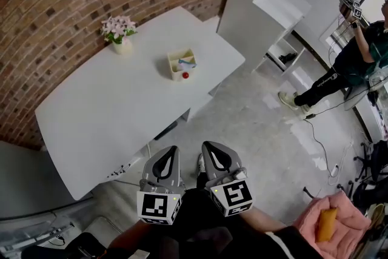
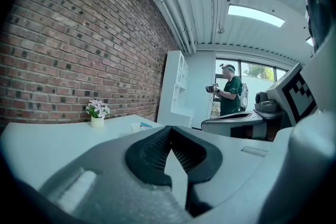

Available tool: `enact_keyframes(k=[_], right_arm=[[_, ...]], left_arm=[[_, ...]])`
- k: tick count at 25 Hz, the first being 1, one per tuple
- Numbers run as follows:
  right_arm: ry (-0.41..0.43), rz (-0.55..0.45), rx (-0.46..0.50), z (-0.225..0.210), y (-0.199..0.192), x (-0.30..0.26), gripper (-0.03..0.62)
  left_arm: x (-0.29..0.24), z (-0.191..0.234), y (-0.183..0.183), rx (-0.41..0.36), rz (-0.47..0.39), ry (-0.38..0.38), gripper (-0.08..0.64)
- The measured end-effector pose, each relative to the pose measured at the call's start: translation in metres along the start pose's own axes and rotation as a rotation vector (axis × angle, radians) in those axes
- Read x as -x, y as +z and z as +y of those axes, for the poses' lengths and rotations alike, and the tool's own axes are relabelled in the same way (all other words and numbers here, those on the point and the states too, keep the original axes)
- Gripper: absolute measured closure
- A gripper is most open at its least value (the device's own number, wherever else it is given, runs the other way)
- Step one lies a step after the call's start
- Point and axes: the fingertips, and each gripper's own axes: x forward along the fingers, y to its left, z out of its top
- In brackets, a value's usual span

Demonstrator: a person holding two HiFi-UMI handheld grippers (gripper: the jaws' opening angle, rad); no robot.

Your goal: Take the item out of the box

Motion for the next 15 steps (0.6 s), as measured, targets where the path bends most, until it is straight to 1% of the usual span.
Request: enact_keyframes(k=[3, 8, 12, 15], right_arm=[[0.022, -0.001, -0.013, -0.006, 0.006, -0.009, 0.592], [0.054, 0.022, -0.001, -0.03, -0.003, -0.02, 0.592], [0.089, 0.018, -0.022, -0.042, 0.006, -0.034, 0.592], [0.118, 0.018, -0.018, -0.054, 0.007, -0.045, 0.591]], left_arm=[[-0.01, 0.001, 0.0, 0.001, 0.005, 0.014, 0.555], [-0.033, -0.001, 0.004, 0.004, 0.015, 0.041, 0.555], [-0.053, -0.001, 0.007, 0.004, 0.023, 0.069, 0.555], [-0.068, -0.001, 0.008, 0.002, 0.03, 0.092, 0.555]])
